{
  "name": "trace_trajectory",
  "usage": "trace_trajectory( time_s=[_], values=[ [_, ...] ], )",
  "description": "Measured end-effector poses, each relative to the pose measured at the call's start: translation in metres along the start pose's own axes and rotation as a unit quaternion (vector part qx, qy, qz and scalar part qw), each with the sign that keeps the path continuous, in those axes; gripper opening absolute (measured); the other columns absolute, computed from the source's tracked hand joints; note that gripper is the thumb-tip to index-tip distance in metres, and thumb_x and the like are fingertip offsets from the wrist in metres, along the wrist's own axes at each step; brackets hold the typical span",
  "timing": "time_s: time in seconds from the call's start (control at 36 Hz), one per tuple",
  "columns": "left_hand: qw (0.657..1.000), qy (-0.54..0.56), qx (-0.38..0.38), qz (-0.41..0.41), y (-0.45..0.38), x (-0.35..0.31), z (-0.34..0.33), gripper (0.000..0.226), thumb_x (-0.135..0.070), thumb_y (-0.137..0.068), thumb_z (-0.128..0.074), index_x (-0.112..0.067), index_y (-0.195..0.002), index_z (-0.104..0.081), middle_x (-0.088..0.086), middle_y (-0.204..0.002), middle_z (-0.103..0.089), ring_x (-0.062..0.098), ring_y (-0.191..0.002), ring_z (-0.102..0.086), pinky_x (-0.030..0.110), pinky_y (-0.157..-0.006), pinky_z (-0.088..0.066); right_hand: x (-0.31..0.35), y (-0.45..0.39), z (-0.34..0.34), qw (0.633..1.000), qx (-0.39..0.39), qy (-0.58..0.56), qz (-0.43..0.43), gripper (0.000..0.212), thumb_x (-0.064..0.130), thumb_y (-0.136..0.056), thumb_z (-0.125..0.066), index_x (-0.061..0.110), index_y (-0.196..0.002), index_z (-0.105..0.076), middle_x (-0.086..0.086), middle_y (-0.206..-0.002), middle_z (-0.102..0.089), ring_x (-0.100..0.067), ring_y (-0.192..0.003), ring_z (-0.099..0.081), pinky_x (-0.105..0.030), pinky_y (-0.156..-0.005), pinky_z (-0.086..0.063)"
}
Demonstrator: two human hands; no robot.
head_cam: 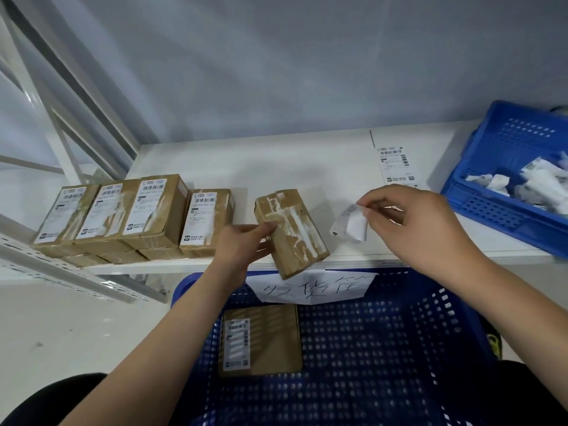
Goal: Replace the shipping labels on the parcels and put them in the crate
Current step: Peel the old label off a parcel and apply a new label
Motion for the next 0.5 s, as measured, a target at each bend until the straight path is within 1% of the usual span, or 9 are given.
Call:
trace_trajectory(
  time_s=[0.06,0.11,0.17,0.22,0.36,0.39,0.44,0.47,0.5],
  values=[
    [1.000,-0.014,-0.009,-0.001,-0.002,0.005,-0.002,0.013,-0.016,-0.091,-0.076,-0.007,-0.088,-0.067,0.013,-0.103,-0.075,0.028,-0.094,-0.075,0.032,-0.076,-0.062,0.002,0.000,-0.001,1.000,0.000,0.001,0.002,0.017,0.007,-0.091,-0.066,0.016,-0.101,-0.076,0.006,-0.096,-0.073,0.000,-0.090,-0.064,-0.002,-0.081,-0.045],
    [0.999,-0.028,-0.015,0.006,-0.008,0.015,-0.003,0.015,-0.018,-0.092,-0.075,-0.006,-0.091,-0.068,0.012,-0.103,-0.075,0.028,-0.093,-0.075,0.035,-0.079,-0.063,0.000,0.000,-0.005,1.000,0.006,0.008,0.002,0.020,0.006,-0.090,-0.065,0.015,-0.104,-0.076,0.005,-0.097,-0.073,-0.001,-0.092,-0.063,-0.004,-0.082,-0.046],
    [0.999,-0.038,-0.022,0.016,-0.011,0.025,-0.002,0.027,-0.021,-0.094,-0.074,0.002,-0.106,-0.069,0.012,-0.105,-0.075,0.028,-0.090,-0.076,0.042,-0.085,-0.063,-0.004,0.000,-0.009,1.000,0.016,0.014,-0.003,0.024,0.003,-0.089,-0.064,0.016,-0.106,-0.076,0.006,-0.097,-0.074,-0.001,-0.093,-0.064,-0.010,-0.085,-0.049],
    [0.998,-0.051,-0.031,0.020,-0.014,0.031,-0.001,0.039,-0.025,-0.095,-0.073,0.004,-0.120,-0.066,0.011,-0.107,-0.075,0.026,-0.088,-0.077,0.045,-0.088,-0.062,-0.009,0.000,-0.012,1.000,0.020,0.022,-0.008,0.024,0.003,-0.089,-0.064,0.017,-0.103,-0.077,0.007,-0.094,-0.075,-0.002,-0.092,-0.066,-0.019,-0.086,-0.053],
    [0.994,-0.098,-0.050,-0.014,-0.015,0.027,0.000,0.046,-0.034,-0.100,-0.064,-0.004,-0.134,-0.062,0.004,-0.113,-0.073,0.021,-0.099,-0.073,0.041,-0.094,-0.059,-0.015,-0.003,-0.012,1.000,0.006,0.019,-0.024,0.009,0.012,-0.088,-0.074,0.019,-0.092,-0.075,0.005,-0.086,-0.074,-0.006,-0.086,-0.068,-0.022,-0.085,-0.054],
    [0.992,-0.112,-0.049,-0.023,-0.014,0.026,-0.001,0.046,-0.035,-0.101,-0.062,-0.004,-0.136,-0.062,0.002,-0.114,-0.072,0.020,-0.101,-0.071,0.038,-0.093,-0.059,-0.016,-0.003,-0.011,0.999,0.006,0.018,-0.026,0.008,0.012,-0.088,-0.074,0.020,-0.091,-0.074,0.005,-0.085,-0.073,-0.008,-0.085,-0.068,-0.023,-0.085,-0.054],
    [0.988,-0.145,-0.043,-0.036,-0.011,0.024,-0.004,0.045,-0.035,-0.102,-0.060,-0.009,-0.139,-0.059,0.001,-0.113,-0.068,0.015,-0.096,-0.067,0.029,-0.080,-0.058,-0.017,-0.004,-0.011,0.999,0.010,0.020,-0.033,0.006,0.015,-0.087,-0.074,0.021,-0.087,-0.072,0.006,-0.082,-0.071,-0.010,-0.081,-0.066,-0.024,-0.082,-0.053],
    [0.985,-0.164,-0.042,-0.037,-0.008,0.024,-0.006,0.044,-0.036,-0.102,-0.061,-0.013,-0.140,-0.057,0.000,-0.112,-0.066,0.013,-0.092,-0.065,0.027,-0.073,-0.057,-0.018,-0.005,-0.012,0.999,0.010,0.024,-0.035,0.006,0.016,-0.086,-0.074,0.020,-0.086,-0.070,0.007,-0.080,-0.069,-0.009,-0.078,-0.064,-0.021,-0.079,-0.052],
    [0.983,-0.175,-0.043,-0.034,-0.006,0.026,-0.006,0.045,-0.037,-0.101,-0.062,-0.017,-0.141,-0.055,-0.001,-0.113,-0.064,0.013,-0.091,-0.063,0.029,-0.072,-0.057,-0.018,-0.005,-0.012,0.999,0.008,0.030,-0.036,0.006,0.017,-0.086,-0.074,0.020,-0.085,-0.069,0.009,-0.079,-0.068,-0.008,-0.075,-0.062,-0.017,-0.075,-0.049]
  ],
)
Point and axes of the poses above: each hand's wrist, its own y-axis away from the middle knuckle, its own z-axis out of the back of the hand, x = y × z, the point moved 9 cm from there along -y, towards the middle knuckle
